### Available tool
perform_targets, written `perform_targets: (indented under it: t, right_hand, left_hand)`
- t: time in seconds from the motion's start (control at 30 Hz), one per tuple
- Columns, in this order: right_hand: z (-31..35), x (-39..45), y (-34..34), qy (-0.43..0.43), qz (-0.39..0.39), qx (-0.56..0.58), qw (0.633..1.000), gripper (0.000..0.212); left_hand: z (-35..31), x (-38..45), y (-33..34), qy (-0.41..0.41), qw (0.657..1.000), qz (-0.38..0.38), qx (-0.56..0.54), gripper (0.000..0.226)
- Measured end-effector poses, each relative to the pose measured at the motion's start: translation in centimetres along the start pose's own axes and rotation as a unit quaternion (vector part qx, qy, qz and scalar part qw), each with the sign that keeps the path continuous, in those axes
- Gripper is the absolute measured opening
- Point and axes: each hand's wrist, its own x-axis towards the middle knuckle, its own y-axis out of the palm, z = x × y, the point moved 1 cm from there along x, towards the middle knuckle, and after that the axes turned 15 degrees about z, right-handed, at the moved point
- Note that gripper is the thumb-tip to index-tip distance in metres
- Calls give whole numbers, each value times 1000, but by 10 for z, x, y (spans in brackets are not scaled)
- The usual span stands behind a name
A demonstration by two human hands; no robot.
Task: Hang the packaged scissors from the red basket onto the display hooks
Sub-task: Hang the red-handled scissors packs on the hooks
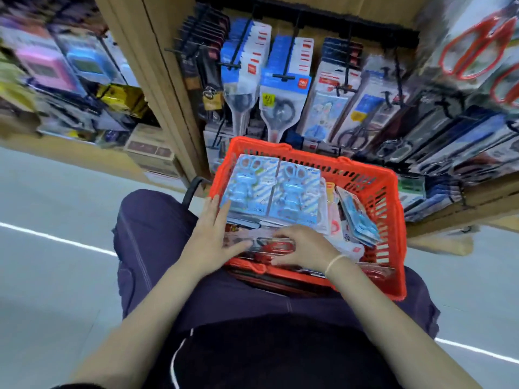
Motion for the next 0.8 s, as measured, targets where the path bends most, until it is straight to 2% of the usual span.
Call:
perform_targets:
  t: [0.1,0.2,0.33,0.5,0.57,0.63,0.7,0.8]
  right_hand:
    - [-1,2,9,-1,-29,41,999,52]
    - [2,4,10,15,-48,57,997,42]
    - [2,2,13,38,-64,71,995,39]
    - [-1,-20,-18,18,-152,175,973,14]
    - [-5,-30,-32,5,-187,210,960,13]
    - [-6,-39,-39,-12,-219,270,937,13]
    - [-2,-47,-43,-48,-249,356,899,11]
    - [9,-48,-42,-100,-259,481,832,25]
  left_hand:
    - [0,-3,-2,-9,999,31,-28,142]
    - [-2,-4,-3,-15,998,25,-51,139]
    - [-4,-6,-5,-15,997,25,-76,141]
    - [-15,-10,-13,-21,989,8,-143,138]
    - [-20,-9,-17,-15,984,-27,-176,138]
    - [-26,-6,-21,15,975,-76,-210,132]
    - [-35,-4,-21,38,966,-106,-234,121]
    - [-57,1,-16,0,940,-50,-336,108]
